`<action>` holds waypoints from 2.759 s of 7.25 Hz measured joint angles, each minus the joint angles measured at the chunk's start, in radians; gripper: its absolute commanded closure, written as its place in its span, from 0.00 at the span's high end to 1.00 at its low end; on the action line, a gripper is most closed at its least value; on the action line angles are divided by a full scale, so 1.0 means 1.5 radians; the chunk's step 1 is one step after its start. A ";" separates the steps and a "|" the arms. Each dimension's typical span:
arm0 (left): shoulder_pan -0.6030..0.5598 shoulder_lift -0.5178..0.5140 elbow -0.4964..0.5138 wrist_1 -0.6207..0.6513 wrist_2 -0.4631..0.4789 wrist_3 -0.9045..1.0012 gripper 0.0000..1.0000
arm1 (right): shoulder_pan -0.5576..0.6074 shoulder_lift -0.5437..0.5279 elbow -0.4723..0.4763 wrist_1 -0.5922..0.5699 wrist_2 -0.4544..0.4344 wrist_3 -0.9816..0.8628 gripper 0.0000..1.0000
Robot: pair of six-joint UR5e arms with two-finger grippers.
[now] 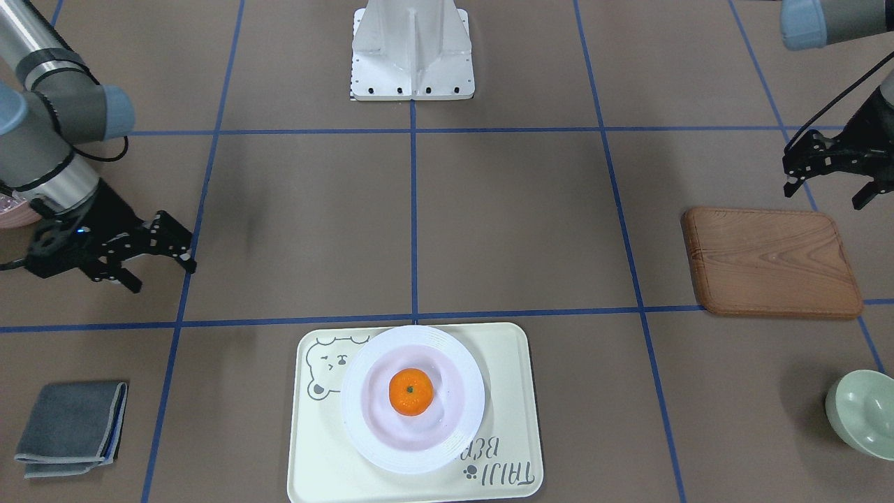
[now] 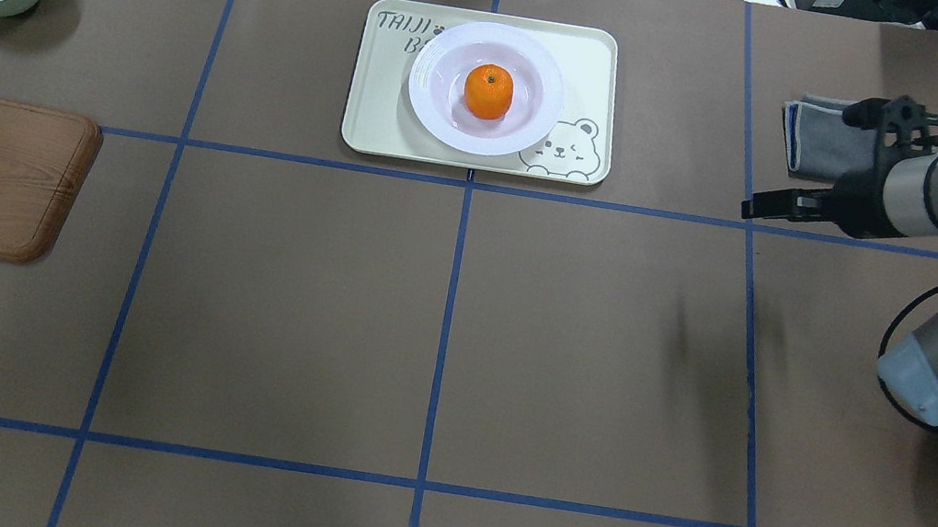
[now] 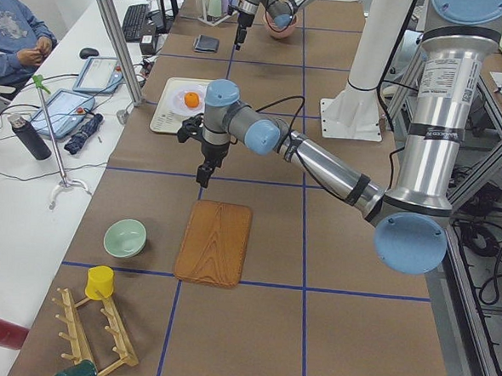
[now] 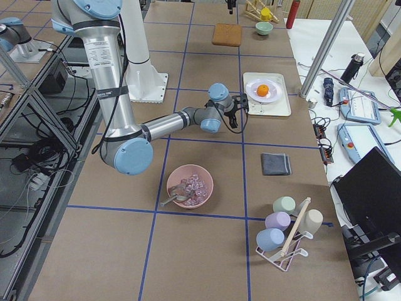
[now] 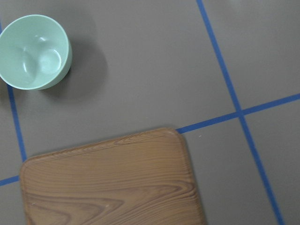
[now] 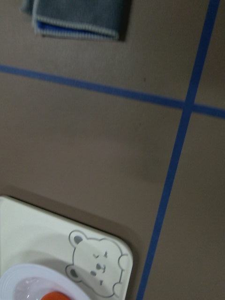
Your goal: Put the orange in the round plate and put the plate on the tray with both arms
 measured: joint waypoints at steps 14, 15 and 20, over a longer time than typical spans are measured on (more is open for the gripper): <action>-0.091 0.087 0.071 -0.005 -0.078 0.120 0.98 | 0.354 -0.061 0.109 -0.681 0.102 -0.801 1.00; -0.091 0.088 0.071 -0.007 -0.078 0.119 0.98 | 0.354 -0.067 0.115 -0.681 0.103 -0.800 1.00; -0.090 0.089 0.061 -0.009 -0.079 0.112 0.98 | 0.354 -0.080 0.143 -0.681 0.104 -0.797 1.00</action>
